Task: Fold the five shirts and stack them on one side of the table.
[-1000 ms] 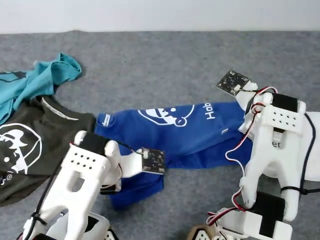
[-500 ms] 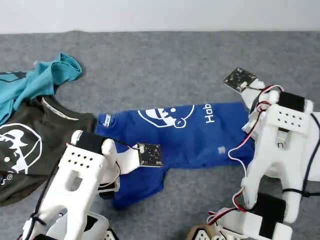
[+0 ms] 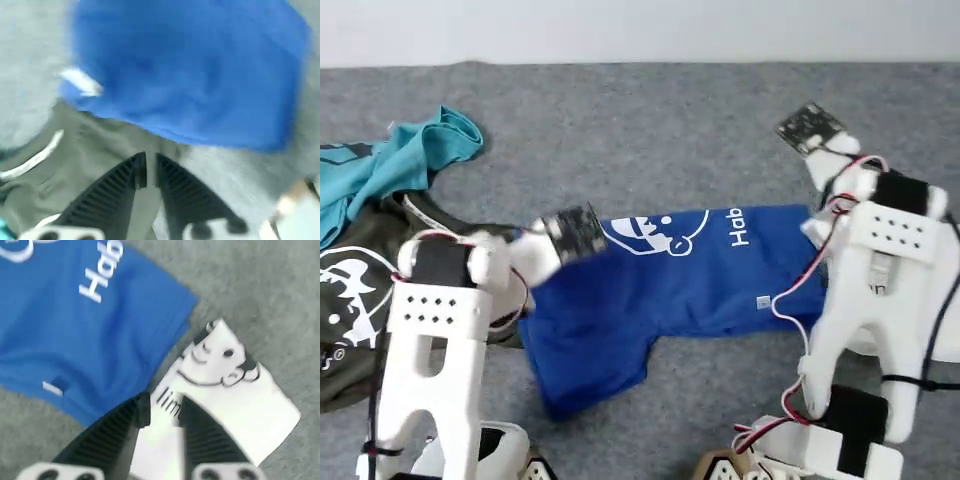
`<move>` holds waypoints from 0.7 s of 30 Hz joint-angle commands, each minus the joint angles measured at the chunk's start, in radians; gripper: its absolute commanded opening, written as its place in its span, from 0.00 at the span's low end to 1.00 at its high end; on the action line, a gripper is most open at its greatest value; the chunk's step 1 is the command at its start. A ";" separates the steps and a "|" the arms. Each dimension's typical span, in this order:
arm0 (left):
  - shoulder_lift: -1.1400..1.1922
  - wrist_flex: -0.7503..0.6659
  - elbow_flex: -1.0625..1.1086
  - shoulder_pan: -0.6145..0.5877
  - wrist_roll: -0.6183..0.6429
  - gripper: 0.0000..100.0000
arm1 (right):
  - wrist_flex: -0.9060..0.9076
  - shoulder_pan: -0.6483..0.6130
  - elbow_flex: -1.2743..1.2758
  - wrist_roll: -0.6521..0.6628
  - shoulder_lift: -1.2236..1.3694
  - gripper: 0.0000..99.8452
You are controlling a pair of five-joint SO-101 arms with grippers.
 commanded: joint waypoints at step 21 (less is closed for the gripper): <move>0.787 -0.356 -0.369 0.041 0.543 0.01 | -0.461 -0.136 -0.061 -0.292 0.460 0.01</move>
